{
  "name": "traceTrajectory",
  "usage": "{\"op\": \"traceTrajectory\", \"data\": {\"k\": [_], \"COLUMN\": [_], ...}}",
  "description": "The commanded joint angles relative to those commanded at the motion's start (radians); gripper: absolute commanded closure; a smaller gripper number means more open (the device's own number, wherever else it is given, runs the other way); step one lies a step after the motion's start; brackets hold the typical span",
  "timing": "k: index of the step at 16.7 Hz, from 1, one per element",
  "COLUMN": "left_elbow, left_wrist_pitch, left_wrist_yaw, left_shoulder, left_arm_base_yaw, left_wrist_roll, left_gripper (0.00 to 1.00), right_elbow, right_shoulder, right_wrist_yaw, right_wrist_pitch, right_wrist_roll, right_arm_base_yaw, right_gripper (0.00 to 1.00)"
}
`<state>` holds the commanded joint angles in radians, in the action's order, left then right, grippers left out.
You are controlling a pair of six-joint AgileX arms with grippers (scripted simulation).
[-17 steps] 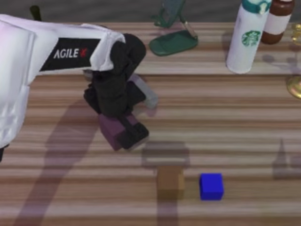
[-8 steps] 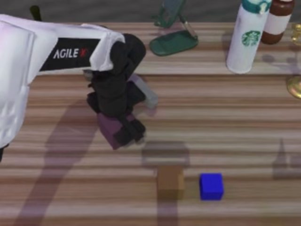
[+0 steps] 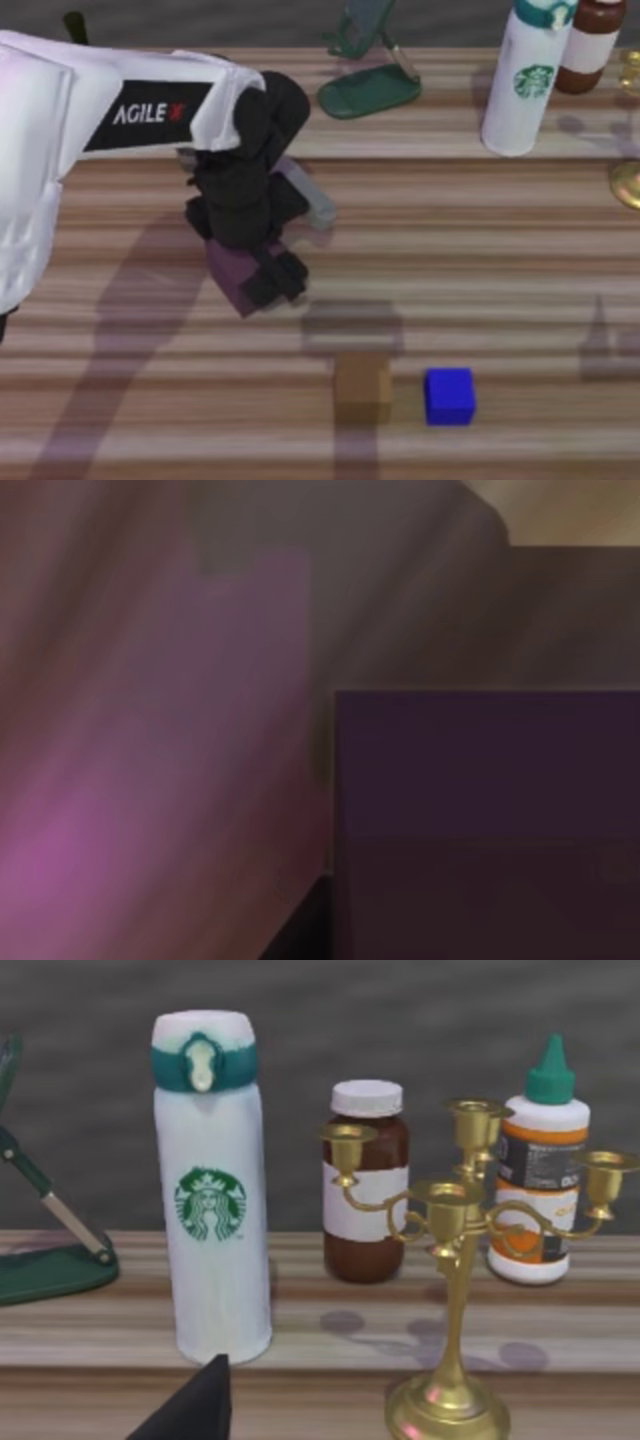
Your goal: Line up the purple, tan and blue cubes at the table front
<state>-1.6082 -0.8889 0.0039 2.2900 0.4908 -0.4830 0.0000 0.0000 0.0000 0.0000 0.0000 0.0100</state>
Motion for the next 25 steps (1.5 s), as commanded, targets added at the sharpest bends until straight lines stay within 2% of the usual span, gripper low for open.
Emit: {"op": "traceTrajectory", "data": {"k": [8, 16, 21, 25], "left_elbow": [-0.003, -0.140, -0.140, -0.032], "left_wrist_pitch": [-0.007, -0.228, -0.232, -0.212], "left_wrist_yaw": [0.004, 0.003, 0.003, 0.005], "left_shoulder": [-0.012, -0.094, -0.097, -0.193], "left_arm_base_yaw": [0.003, -0.015, -0.010, 0.031], "left_wrist_roll": [0.000, 0.003, -0.001, -0.091], "left_gripper": [1.00, 1.00, 1.00, 1.00], "right_elbow": [0.000, 0.000, 0.000, 0.000], "right_shoulder": [0.000, 0.000, 0.000, 0.000], "right_wrist_yaw": [0.000, 0.000, 0.000, 0.000], "right_wrist_pitch": [0.000, 0.000, 0.000, 0.000], "right_wrist_roll": [0.000, 0.000, 0.000, 0.000], "right_arm_base_yaw": [0.000, 0.000, 0.000, 0.000], "right_gripper": [0.00, 0.00, 0.00, 0.00]}}
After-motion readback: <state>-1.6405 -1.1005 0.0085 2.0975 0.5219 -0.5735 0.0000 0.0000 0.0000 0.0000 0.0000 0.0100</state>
